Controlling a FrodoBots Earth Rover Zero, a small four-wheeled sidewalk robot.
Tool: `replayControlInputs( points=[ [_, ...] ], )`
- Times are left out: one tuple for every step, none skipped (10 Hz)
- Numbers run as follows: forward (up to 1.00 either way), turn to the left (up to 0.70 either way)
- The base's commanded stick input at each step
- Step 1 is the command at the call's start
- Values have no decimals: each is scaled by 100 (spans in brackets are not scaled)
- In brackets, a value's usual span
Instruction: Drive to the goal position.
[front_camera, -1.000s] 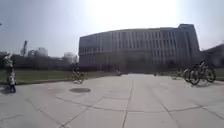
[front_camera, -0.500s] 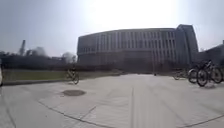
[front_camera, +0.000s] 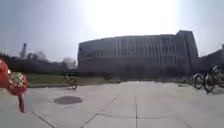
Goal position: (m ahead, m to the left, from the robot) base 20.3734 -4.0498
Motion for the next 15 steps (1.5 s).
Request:
replayControlInputs(
  points=[
    [100,0],
    [100,0],
    [100,0],
    [100,0],
    [100,0],
    [100,0],
    [100,0],
    [100,0],
    [100,0],
    [100,0],
    [100,0],
    [100,0],
    [100,0],
    [100,0],
    [100,0]
  ],
)
